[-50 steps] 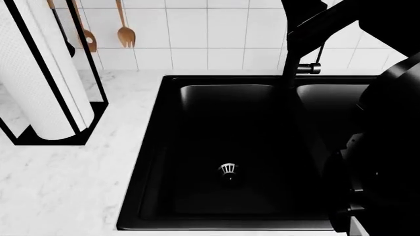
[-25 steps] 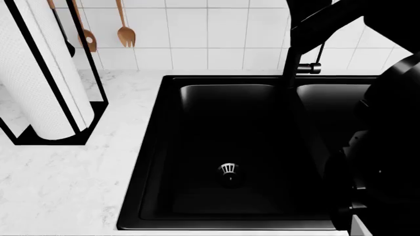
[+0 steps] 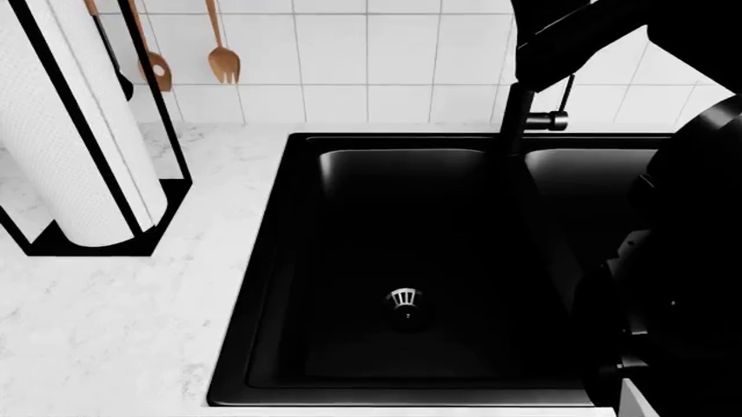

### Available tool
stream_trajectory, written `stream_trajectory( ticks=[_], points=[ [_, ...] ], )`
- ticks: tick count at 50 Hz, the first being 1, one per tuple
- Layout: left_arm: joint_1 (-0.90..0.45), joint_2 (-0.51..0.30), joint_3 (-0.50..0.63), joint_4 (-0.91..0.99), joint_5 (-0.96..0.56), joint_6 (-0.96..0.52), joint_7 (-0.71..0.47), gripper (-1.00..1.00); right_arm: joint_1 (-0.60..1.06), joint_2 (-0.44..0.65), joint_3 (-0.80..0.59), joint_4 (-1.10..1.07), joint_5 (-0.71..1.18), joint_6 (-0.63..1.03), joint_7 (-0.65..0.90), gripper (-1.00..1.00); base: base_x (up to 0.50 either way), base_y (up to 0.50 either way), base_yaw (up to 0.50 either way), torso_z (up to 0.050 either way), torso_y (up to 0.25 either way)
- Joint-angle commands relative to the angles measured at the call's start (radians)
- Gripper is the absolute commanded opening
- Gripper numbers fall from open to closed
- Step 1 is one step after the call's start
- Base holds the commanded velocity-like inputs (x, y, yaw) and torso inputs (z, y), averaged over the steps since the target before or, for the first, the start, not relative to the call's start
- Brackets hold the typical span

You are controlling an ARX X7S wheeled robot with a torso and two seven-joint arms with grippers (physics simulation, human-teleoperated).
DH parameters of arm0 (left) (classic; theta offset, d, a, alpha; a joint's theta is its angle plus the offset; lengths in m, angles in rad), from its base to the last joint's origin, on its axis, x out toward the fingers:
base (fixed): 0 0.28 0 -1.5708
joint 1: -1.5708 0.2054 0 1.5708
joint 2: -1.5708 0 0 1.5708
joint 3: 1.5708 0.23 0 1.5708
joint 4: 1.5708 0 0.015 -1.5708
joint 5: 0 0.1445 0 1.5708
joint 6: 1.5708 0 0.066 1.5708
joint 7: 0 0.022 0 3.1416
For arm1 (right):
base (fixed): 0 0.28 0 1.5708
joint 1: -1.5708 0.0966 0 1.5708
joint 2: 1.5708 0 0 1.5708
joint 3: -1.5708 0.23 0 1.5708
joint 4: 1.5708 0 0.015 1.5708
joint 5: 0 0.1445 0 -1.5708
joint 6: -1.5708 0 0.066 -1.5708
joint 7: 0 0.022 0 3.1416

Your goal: Pick the corn, radish from the counter and place them in the cabinet. Then close the cabinet.

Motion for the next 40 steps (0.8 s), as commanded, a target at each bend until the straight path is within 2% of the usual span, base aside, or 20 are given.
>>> stream_trajectory(
  ticks=[1, 15, 40],
  points=[
    [-0.183, 0.09, -0.079, -0.052, 0.034, 0.005, 0.118, 1.0, -0.006, -0.002, 0.007, 0.004, -0.003, -0.007, 0.005, 1.0, 0.0, 0.0, 0.0, 0.011, 0.0],
    [-0.284, 0.159, -0.006, -0.113, 0.03, -0.079, 0.204, 1.0, -0.02, 0.006, 0.02, 0.028, -0.033, -0.014, 0.01, 1.0, 0.0, 0.0, 0.0, 0.003, 0.007],
    [-0.376, 0.278, 0.103, -0.186, 0.083, -0.166, 0.311, 1.0, -0.021, 0.013, 0.038, 0.024, -0.035, -0.02, 0.017, 1.0, 0.0, 0.0, 0.0, 0.001, 0.002]
  ],
)
